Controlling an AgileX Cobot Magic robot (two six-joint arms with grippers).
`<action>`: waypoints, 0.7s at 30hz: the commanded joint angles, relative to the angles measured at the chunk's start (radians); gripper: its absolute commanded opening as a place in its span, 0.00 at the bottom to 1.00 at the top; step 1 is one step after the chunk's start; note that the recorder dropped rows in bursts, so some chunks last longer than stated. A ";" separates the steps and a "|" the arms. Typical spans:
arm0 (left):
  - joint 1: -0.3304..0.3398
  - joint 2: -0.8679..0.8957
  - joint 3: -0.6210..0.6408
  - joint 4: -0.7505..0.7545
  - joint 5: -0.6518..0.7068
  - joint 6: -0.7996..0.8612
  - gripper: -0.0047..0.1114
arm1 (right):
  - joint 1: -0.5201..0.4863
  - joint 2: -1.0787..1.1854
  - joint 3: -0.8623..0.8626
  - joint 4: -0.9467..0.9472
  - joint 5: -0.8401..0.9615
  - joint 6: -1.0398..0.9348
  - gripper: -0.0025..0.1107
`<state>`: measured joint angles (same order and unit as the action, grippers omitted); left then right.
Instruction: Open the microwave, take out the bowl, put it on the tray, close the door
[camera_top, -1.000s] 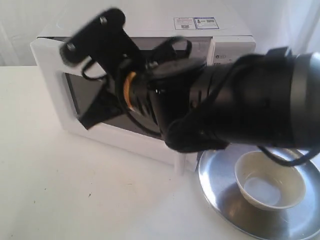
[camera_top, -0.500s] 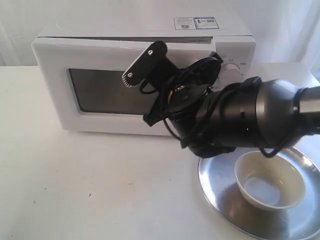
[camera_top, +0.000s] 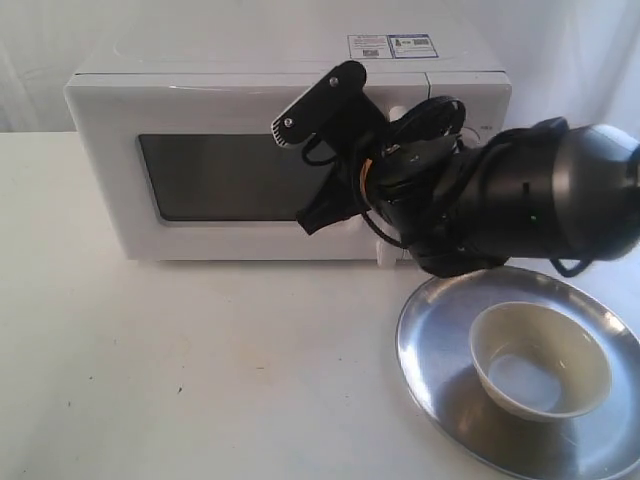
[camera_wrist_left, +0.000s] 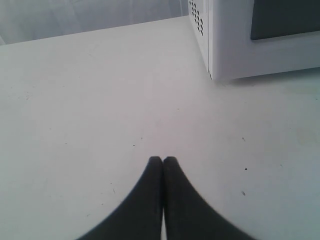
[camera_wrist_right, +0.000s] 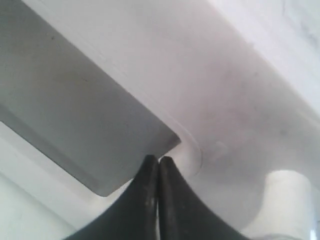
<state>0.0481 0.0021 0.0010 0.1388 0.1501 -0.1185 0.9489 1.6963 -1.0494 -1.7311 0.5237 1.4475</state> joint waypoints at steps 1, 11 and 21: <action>-0.001 -0.002 -0.001 -0.004 -0.002 -0.006 0.04 | 0.183 -0.193 0.095 0.048 0.017 0.054 0.02; -0.001 -0.002 -0.001 -0.004 -0.002 -0.006 0.04 | 0.601 -0.688 0.369 0.203 0.013 0.103 0.02; -0.001 -0.002 -0.001 -0.004 -0.002 -0.006 0.04 | 0.613 -0.863 0.410 0.213 -0.089 0.235 0.02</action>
<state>0.0481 0.0021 0.0010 0.1388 0.1501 -0.1185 1.5575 0.8600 -0.6447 -1.5157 0.4451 1.6661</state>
